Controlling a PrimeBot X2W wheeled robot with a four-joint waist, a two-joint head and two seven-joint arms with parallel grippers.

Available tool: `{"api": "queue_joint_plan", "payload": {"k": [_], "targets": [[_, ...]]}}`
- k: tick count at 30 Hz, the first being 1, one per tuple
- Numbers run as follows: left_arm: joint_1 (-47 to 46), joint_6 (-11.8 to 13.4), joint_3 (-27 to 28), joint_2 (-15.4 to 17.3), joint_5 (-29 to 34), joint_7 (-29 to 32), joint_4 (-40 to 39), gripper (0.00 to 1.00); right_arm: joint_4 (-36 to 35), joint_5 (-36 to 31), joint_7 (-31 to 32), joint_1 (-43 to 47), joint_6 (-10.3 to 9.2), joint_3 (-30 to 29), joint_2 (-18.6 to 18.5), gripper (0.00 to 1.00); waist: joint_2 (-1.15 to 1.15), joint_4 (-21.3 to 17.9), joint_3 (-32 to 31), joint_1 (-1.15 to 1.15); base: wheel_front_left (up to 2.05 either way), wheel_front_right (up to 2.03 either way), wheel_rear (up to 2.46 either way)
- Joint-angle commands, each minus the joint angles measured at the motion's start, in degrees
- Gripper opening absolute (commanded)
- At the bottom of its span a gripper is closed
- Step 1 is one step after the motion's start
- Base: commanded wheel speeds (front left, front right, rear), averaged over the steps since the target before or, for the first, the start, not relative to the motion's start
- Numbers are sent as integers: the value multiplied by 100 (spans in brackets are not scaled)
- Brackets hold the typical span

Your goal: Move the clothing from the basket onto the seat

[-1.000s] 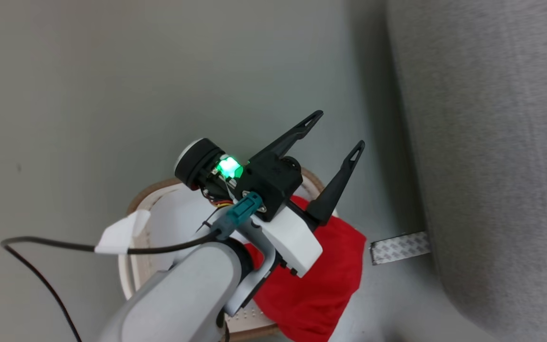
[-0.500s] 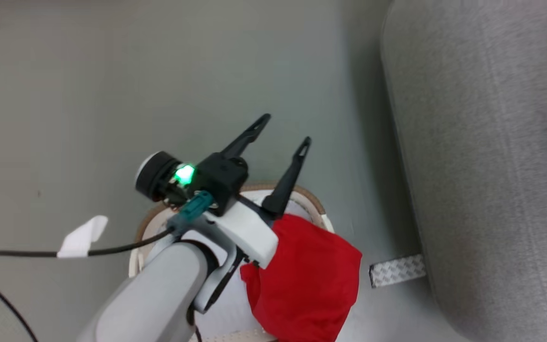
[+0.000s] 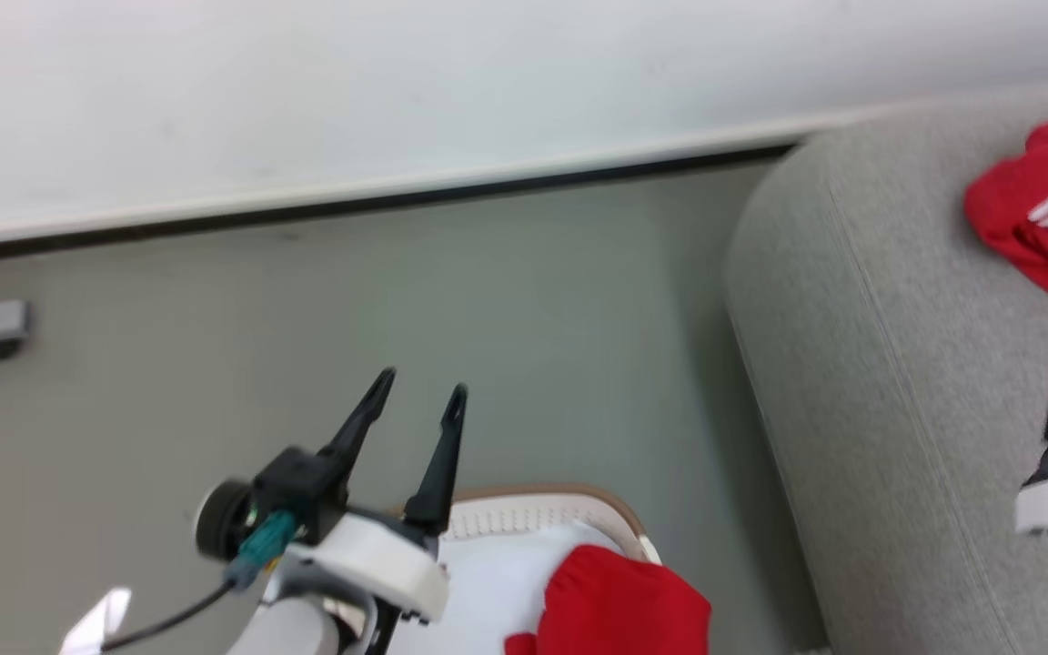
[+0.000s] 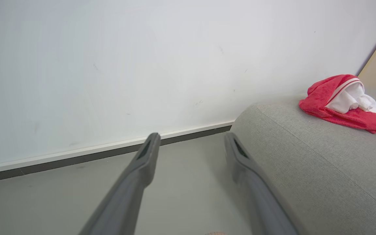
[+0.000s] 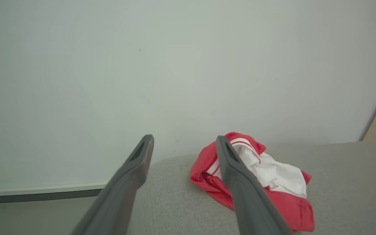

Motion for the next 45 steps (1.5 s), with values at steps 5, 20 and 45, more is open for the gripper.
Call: {"api": "queue_joint_plan", "payload": {"k": [5,20,45], "targets": [[699,266,289,51,-195,-332,184,100,-563,120,168,980,-12,445,143,100,0,800,-1032,2,0,0,0],[2000,178,1124,-76,81,-487,39,100,-297,421,-80,2486,-12,1057,299,100,0,1288,-1821,2,0,0,0],[1797,-516,1321,-596,593,-470,134,100,-409,558,-192,2165,-12,1005,297,100,0,799,-1485,2,0,0,0]]}}
